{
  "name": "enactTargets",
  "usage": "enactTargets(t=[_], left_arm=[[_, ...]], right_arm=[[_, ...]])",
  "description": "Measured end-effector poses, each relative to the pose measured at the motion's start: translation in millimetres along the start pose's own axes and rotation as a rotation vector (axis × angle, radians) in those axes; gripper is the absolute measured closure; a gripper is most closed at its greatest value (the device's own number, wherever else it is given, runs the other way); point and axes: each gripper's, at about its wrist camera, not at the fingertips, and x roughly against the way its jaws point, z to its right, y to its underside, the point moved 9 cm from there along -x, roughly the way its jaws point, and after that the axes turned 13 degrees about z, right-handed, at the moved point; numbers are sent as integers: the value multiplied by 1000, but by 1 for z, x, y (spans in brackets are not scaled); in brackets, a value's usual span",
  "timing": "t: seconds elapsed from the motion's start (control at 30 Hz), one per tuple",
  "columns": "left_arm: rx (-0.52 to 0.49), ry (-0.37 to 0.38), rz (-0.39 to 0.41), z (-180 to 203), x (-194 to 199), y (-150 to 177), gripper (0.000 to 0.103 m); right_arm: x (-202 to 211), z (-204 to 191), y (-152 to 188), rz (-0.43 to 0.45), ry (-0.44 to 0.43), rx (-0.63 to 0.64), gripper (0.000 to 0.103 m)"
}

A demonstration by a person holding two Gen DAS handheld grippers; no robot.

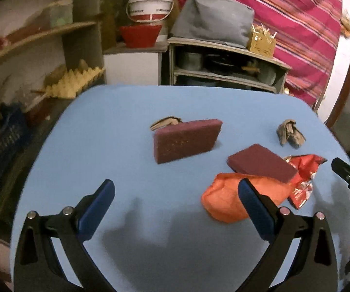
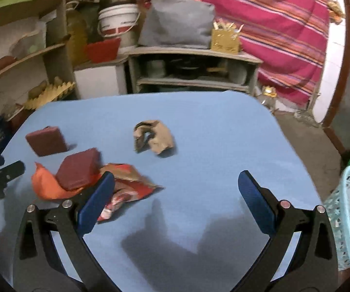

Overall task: Collect trash
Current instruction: 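Move both open tools back over the table toward the orange bag and red wrapper, then grasp the red printed wrapper with the right tool while the left tool grasps the orange bag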

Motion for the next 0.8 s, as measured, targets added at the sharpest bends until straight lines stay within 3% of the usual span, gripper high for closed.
enactTargets(t=[0.13, 0.3, 0.4, 0.57, 0.8], left_arm=[[-56, -31, 26, -2, 1, -2, 4], [-40, -38, 8, -9, -4, 2, 4], [-22, -14, 4, -8, -6, 1, 4], [-7, 57, -27, 9, -14, 8, 4], [-9, 193, -75, 49, -24, 18, 4]], right_arm=[[-12, -17, 5, -25, -25, 44, 5], [-27, -38, 8, -54, -86, 83, 25], [-35, -47, 14, -96, -140, 94, 59], [-31, -40, 16, -96, -163, 59, 65], [-9, 16, 7, -69, -105, -14, 66]])
